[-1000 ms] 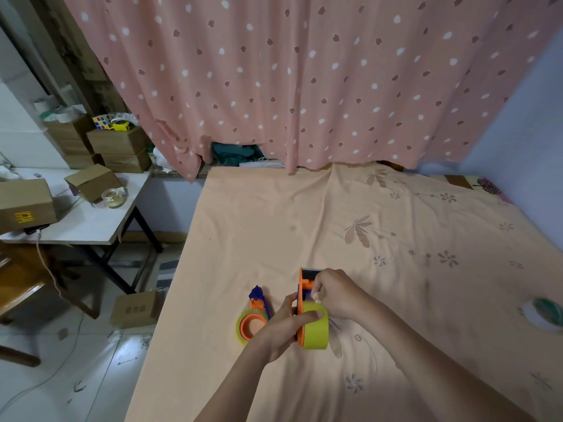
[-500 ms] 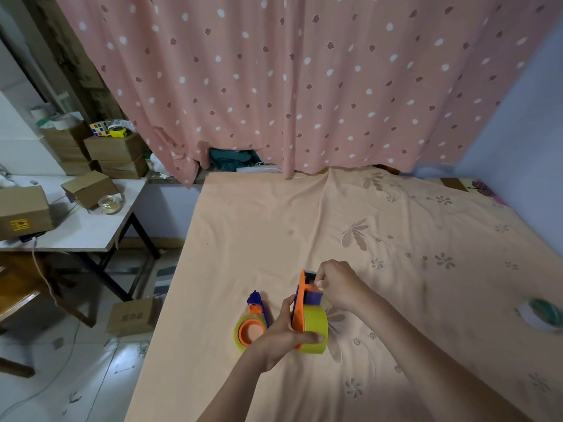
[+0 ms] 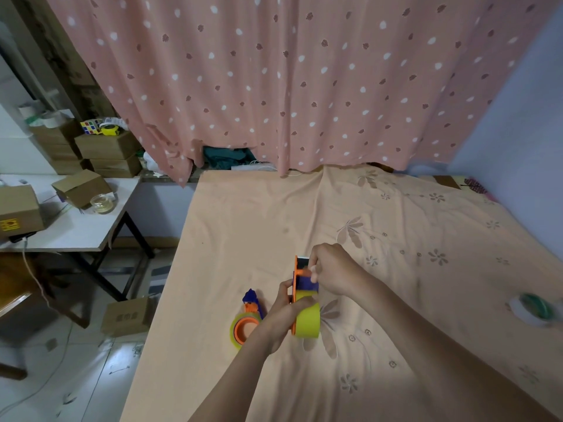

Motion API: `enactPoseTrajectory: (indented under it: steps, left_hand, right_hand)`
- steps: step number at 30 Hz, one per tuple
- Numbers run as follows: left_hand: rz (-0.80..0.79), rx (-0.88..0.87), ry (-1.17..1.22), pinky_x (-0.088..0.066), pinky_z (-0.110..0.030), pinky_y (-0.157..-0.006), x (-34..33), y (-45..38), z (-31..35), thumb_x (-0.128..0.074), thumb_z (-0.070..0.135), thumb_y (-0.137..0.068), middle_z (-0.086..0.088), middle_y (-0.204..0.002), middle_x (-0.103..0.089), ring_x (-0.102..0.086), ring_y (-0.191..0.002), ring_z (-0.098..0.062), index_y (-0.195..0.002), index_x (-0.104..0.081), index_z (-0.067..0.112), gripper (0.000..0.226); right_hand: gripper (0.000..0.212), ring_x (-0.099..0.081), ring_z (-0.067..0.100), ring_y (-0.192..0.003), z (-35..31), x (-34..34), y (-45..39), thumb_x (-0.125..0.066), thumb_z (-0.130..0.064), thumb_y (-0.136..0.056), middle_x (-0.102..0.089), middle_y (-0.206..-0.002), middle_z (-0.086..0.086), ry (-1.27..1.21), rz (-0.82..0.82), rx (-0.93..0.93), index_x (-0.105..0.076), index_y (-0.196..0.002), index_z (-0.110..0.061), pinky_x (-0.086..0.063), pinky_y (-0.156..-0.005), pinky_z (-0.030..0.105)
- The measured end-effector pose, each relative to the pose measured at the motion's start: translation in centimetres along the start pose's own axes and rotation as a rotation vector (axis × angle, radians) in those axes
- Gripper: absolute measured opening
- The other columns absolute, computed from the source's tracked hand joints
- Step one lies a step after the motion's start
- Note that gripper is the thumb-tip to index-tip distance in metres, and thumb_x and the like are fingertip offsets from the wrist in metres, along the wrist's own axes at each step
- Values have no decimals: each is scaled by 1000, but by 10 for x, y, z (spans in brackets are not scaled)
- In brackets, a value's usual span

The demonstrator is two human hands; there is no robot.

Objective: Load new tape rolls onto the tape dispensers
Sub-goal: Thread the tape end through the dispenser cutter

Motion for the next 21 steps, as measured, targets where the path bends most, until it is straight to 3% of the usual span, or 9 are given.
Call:
enactPoseTrajectory:
  steps: [3,6,9,14,16,21]
  left_hand:
    - [3,-14,-7,-57,-41,-96,4,-1,-2,-78,24,-87,-6,-129,-67,-67,-118,-27,-143,-38,31,69]
    - [-23,-20,-75,-57,-38,-96,5,3,-5,-80,15,-85,-1,-128,-64,-65,-118,-23,-145,-34,34,78]
    - [-68,-30,-121,-55,-28,-93,3,10,-14,-82,7,-81,11,-125,-58,-63,-118,-14,-144,-31,41,88]
    - [-129,-30,-105,-56,-27,-88,-1,11,-21,-88,17,-71,-1,-136,-59,-63,-122,-18,-145,-32,45,97]
    - [-152,-23,-90,-55,-28,-91,-1,10,-20,-87,17,-71,1,-136,-61,-62,-123,-17,-147,-32,44,98]
    - [-190,-4,63,-56,-34,-95,-2,9,-19,-85,9,-67,-11,-144,-55,-61,-125,-25,-148,-40,37,96]
  right_hand:
    - [13,-61,35,-98,5,2,-8,-55,1,-80,-72,-92,19,8,24,-13,-67,-86,2,-56,-81,42]
    - [15,-62,29,-99,12,17,-15,-61,0,-80,-68,-101,12,18,89,-36,-61,-82,-15,-54,-77,32]
    - [25,-66,29,-98,18,31,-21,-57,1,-84,-69,-103,14,-2,90,-65,-55,-73,-21,-57,-79,35]
    - [36,-67,31,-100,19,35,-26,-56,1,-89,-67,-110,18,-27,29,-73,-52,-64,-25,-55,-74,31]
    - [34,-70,34,-95,21,34,-29,-54,4,-86,-69,-104,19,-63,10,-93,-54,-63,-21,-57,-68,33]
    - [25,-75,35,-81,28,31,-37,-48,5,-86,-70,-65,7,-187,-1,-144,-58,-71,-11,-62,-75,42]
Point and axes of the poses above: each hand's wrist, its own y-axis away from the middle knuckle, its own x-axis out of the back of the hand, z = x × y, the point moved 9 cm from there along -y, towards the middle knuckle
